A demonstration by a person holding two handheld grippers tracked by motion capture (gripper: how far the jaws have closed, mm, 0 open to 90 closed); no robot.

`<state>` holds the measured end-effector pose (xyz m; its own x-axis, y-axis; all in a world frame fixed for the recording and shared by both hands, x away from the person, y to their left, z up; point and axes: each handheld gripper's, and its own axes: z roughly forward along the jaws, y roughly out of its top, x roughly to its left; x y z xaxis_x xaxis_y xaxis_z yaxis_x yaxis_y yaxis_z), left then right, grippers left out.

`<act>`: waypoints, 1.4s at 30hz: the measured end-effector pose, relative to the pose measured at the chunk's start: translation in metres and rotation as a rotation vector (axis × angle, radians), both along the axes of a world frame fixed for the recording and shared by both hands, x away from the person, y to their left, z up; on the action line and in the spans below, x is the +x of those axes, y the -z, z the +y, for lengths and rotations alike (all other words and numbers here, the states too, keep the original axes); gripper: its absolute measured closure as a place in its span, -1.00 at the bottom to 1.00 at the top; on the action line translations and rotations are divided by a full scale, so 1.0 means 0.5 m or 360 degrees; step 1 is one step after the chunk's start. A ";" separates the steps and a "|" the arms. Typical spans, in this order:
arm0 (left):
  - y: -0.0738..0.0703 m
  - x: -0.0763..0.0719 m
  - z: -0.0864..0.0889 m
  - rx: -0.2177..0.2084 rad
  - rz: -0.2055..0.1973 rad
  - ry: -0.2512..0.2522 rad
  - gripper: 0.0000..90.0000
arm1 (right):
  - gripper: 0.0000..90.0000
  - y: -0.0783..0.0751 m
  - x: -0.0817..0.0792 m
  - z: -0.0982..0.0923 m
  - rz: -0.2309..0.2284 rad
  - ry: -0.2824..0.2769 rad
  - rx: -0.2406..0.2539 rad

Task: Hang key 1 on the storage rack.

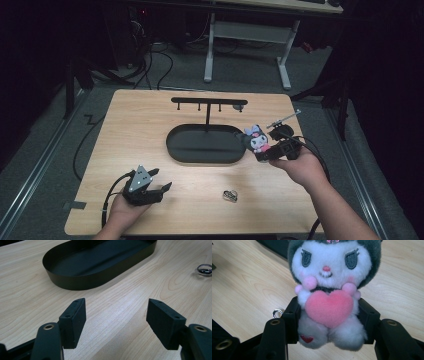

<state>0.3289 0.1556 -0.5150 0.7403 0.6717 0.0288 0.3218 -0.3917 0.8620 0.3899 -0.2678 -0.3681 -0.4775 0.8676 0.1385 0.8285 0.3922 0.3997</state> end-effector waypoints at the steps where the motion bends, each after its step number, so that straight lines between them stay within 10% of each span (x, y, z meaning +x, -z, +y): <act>1: 0.000 0.000 0.000 0.0003 -0.0003 0.0002 -0.27 | 0.06 -0.004 0.003 0.000 -0.0005 -0.0004 -0.0001; 42: -0.003 -0.002 0.001 0.0011 -0.0023 0.0025 -0.27 | 0.06 -0.112 0.076 0.045 -0.0118 0.0032 0.0048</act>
<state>0.3281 0.1560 -0.5135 0.7502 0.6598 0.0442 0.3031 -0.4024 0.8638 0.4280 -0.2451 -0.3122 -0.4700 0.8730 0.1300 0.8039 0.3626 0.4714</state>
